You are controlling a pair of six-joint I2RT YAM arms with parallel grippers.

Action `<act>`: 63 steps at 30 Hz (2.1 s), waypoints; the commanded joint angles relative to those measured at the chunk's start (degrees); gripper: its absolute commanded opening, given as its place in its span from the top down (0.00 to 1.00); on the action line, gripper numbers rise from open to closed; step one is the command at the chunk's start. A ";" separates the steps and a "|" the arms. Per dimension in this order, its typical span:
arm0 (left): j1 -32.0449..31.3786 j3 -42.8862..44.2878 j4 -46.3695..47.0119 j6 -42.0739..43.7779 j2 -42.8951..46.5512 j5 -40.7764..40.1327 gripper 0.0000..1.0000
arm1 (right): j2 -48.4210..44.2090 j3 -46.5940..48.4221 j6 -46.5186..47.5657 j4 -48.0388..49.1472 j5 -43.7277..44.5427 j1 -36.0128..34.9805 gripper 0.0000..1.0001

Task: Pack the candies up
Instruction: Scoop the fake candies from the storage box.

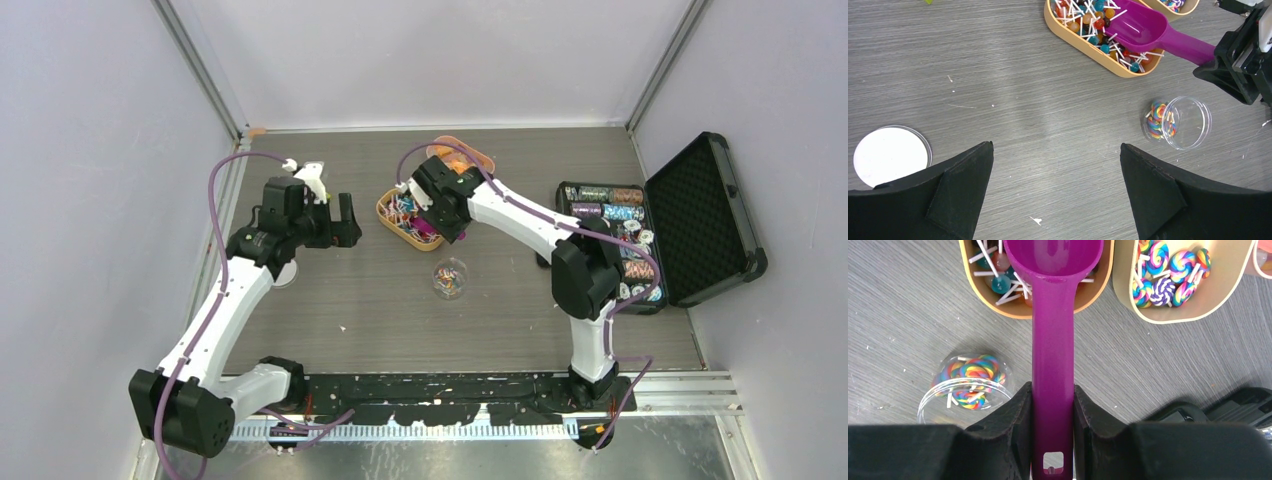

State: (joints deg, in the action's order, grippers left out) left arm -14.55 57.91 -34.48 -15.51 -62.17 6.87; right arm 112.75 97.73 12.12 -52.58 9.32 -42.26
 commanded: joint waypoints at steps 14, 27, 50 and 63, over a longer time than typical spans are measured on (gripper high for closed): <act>3.61 2.41 3.26 -8.48 -6.96 -1.80 0.17 | -8.18 -11.07 0.18 14.99 -0.68 -0.20 1.00; 8.21 23.91 15.47 -15.46 -41.61 8.62 0.69 | -7.90 -9.68 2.60 14.59 -0.96 -0.18 0.99; 3.11 28.58 22.23 -17.25 -60.01 18.87 0.88 | -8.42 -15.64 0.27 21.55 -2.87 0.22 1.00; 3.20 31.19 16.91 -14.97 -58.07 15.89 0.82 | -17.97 -28.33 -0.70 29.92 -4.28 2.37 1.00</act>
State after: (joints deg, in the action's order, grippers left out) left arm -11.20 86.87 -15.90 -32.05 -123.33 22.92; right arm 100.66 72.90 12.03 -28.05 6.70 -40.51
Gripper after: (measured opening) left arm 0.168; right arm 0.337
